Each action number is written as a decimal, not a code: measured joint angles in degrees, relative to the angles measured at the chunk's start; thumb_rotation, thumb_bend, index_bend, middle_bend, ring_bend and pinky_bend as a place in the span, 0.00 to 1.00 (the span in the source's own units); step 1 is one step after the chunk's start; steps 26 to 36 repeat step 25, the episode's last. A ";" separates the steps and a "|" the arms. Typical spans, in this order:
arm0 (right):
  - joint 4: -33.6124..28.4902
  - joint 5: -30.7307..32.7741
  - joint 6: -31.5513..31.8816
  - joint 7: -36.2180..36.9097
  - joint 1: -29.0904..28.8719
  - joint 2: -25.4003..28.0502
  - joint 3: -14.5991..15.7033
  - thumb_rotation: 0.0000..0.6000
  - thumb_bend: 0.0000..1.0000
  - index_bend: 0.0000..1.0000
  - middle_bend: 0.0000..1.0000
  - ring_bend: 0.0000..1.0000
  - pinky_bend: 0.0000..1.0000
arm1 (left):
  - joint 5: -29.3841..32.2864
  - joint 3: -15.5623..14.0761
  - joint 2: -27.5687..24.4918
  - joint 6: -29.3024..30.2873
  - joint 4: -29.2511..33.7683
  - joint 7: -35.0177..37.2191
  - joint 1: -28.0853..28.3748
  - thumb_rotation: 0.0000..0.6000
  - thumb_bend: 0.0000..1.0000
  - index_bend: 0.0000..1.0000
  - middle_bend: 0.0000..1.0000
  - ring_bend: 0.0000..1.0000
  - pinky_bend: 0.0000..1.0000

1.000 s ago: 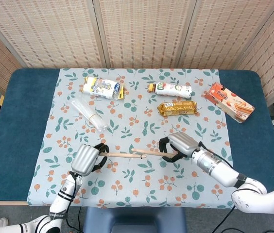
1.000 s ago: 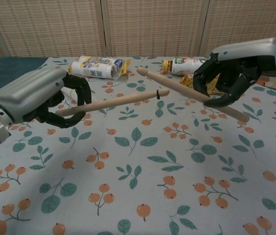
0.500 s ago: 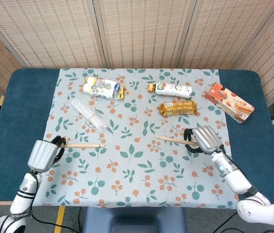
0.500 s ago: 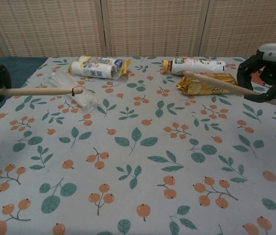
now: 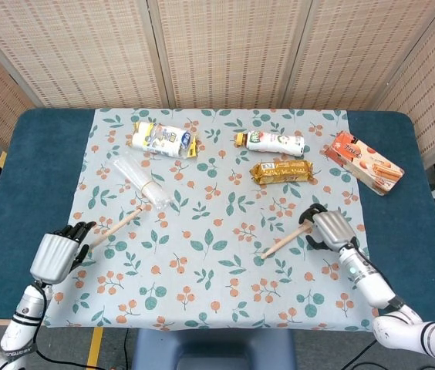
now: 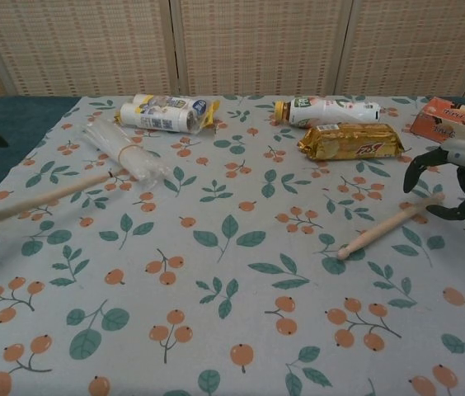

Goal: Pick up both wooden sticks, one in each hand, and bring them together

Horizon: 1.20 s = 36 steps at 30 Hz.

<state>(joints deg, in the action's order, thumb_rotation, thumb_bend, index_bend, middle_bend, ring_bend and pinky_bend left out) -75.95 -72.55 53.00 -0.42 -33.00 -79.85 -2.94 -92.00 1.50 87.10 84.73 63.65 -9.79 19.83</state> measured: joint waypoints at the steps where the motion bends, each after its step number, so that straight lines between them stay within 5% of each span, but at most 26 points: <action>1: 0.40 -0.35 0.08 0.41 0.18 -0.16 0.08 1.00 0.30 0.31 0.19 0.03 0.44 | 0.00 -0.03 0.30 -0.21 -0.42 0.35 0.07 1.00 0.40 0.12 0.14 0.31 0.64; 9: -0.57 -2.96 2.26 2.84 1.49 1.46 0.25 1.00 0.21 0.12 0.03 0.00 0.12 | -0.88 -0.68 0.00 0.18 -0.56 3.04 -0.16 1.00 0.39 0.07 0.04 0.20 0.54; 20: -8.67 -7.05 23.22 -2.71 12.07 6.48 1.45 1.00 0.21 0.10 0.01 0.00 0.11 | -1.65 -3.12 -13.41 7.62 13.37 3.05 -7.13 1.00 0.39 0.13 0.12 0.22 0.53; 25: -11.92 -7.64 34.43 -4.23 19.59 7.50 1.02 1.00 0.21 0.10 0.01 0.00 0.11 | -1.35 -3.51 -15.38 9.26 15.69 5.29 -9.48 1.00 0.39 0.14 0.14 0.23 0.53; 36: -11.92 -7.64 34.43 -4.23 19.59 7.50 1.02 1.00 0.21 0.10 0.01 0.00 0.11 | -1.35 -3.51 -15.38 9.26 15.69 5.29 -9.48 1.00 0.39 0.14 0.14 0.23 0.53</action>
